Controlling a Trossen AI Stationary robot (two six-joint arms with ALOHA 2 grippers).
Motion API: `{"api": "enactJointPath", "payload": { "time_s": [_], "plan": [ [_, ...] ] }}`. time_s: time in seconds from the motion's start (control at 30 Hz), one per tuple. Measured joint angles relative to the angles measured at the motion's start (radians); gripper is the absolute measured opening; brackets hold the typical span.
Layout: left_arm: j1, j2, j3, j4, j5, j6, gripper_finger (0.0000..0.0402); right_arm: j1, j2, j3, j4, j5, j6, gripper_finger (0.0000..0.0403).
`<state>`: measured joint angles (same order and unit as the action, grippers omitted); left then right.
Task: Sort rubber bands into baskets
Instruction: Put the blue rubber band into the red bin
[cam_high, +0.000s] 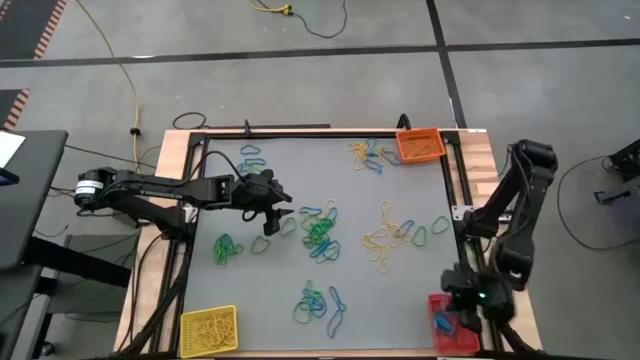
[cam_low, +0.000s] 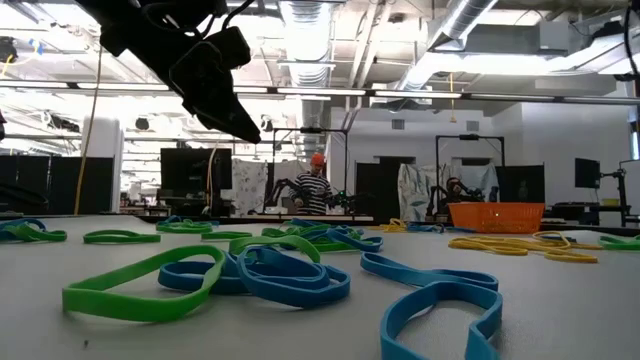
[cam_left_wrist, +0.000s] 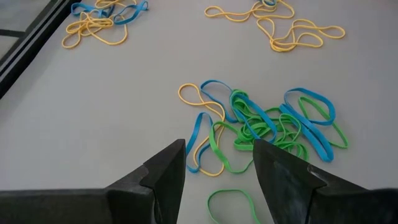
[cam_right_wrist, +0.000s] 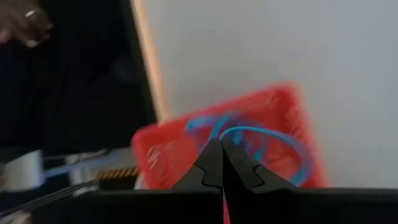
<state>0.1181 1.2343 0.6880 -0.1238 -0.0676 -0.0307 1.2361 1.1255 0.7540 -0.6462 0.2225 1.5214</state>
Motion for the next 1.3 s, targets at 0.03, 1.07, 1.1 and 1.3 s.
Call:
{"api": "enactJointPath", "payload": {
  "time_s": [0.03,1.07,1.1,1.3],
  "plan": [
    [0.0,0.0,0.0,0.0,0.0,0.0,0.0178,0.033,0.0,0.0,0.002,0.02,0.043,0.0023],
    [0.0,0.0,0.0,0.0,0.0,0.0,0.0178,0.169,0.104,0.0,0.1,0.138,0.185,0.0152],
    [0.0,0.0,0.0,0.0,0.0,0.0,0.0178,0.169,0.095,0.0,0.094,0.156,0.171,0.0154],
    [0.0,0.0,0.0,0.0,0.0,0.0,0.0178,0.138,0.049,0.0,-0.006,0.258,0.091,0.0156]
  ]
}}
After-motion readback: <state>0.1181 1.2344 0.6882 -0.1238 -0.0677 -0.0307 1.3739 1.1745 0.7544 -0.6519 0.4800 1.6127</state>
